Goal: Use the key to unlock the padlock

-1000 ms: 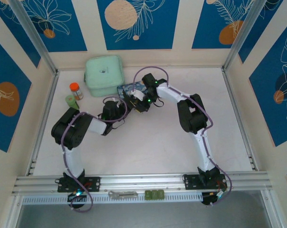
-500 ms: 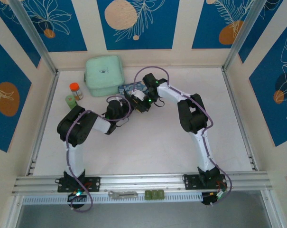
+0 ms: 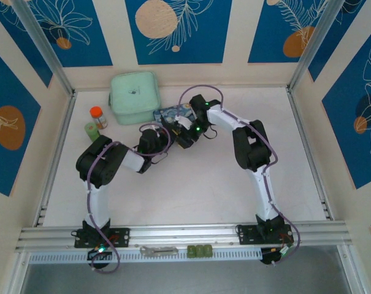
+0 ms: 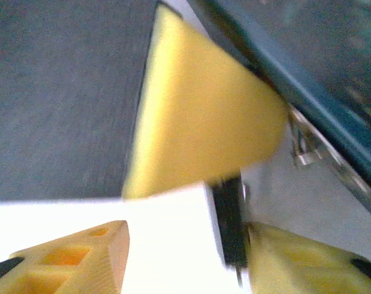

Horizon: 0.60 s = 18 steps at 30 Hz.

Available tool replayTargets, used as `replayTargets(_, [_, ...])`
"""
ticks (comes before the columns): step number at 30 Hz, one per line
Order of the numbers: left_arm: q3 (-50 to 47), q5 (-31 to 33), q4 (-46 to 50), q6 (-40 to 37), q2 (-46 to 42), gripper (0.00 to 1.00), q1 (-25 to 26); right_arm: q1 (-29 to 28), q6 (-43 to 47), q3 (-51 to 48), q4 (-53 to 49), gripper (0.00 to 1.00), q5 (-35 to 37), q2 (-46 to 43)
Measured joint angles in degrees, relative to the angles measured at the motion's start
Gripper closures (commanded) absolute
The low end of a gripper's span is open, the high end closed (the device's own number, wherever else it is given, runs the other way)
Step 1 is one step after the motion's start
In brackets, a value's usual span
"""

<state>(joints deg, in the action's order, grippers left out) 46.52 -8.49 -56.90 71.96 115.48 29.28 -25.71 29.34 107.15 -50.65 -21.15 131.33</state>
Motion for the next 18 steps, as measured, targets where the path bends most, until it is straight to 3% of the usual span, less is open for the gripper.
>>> replayTargets(8, [0.0,-2.8,0.7,-3.3,0.0,1.0,-0.1,7.9,-13.1,0.0,-0.6,0.36,-4.3,-5.7])
replayTargets(18, [-3.1,-7.1,-3.0,-6.1,0.0,1.0,-0.2,6.8,-38.4,2.3,8.7,0.34,5.2,-4.8])
